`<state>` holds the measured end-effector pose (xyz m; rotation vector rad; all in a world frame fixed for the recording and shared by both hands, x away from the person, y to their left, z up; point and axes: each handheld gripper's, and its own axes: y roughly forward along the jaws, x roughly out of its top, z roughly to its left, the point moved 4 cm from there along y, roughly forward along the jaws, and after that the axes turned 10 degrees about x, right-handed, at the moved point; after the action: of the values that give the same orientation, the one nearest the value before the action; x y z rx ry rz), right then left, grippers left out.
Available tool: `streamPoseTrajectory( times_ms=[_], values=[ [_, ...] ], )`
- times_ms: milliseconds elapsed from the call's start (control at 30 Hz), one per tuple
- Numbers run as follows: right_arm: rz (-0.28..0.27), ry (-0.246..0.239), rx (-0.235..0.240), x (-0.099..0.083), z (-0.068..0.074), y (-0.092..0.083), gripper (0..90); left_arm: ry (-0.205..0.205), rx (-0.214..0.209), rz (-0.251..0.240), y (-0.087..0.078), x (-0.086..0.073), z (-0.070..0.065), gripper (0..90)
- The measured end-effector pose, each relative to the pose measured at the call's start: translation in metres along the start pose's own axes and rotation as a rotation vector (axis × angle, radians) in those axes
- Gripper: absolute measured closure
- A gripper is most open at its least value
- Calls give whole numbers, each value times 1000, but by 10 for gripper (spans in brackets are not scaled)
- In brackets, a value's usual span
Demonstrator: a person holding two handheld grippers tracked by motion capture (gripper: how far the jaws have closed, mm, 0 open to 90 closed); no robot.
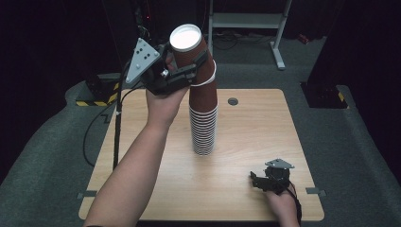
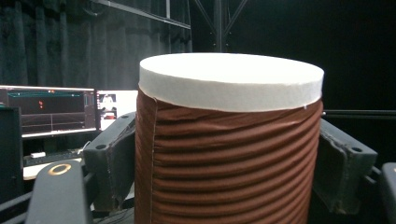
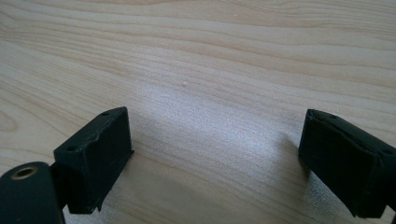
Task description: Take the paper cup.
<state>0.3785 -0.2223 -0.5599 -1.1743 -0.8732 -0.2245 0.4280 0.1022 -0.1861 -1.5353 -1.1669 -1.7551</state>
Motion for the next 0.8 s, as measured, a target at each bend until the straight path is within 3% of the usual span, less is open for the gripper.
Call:
streamPoseTrajectory(
  times_ms=[333,567,800],
  values=[
    [1,4,1,0,0,0,89,1,4,11,-16,-2,2,205],
    [2,1,0,0,1,0,89,25,11,47,-33,-11,2,206],
    [3,-6,2,0,0,0,89,18,5,65,-45,-24,1,206]
  ],
)
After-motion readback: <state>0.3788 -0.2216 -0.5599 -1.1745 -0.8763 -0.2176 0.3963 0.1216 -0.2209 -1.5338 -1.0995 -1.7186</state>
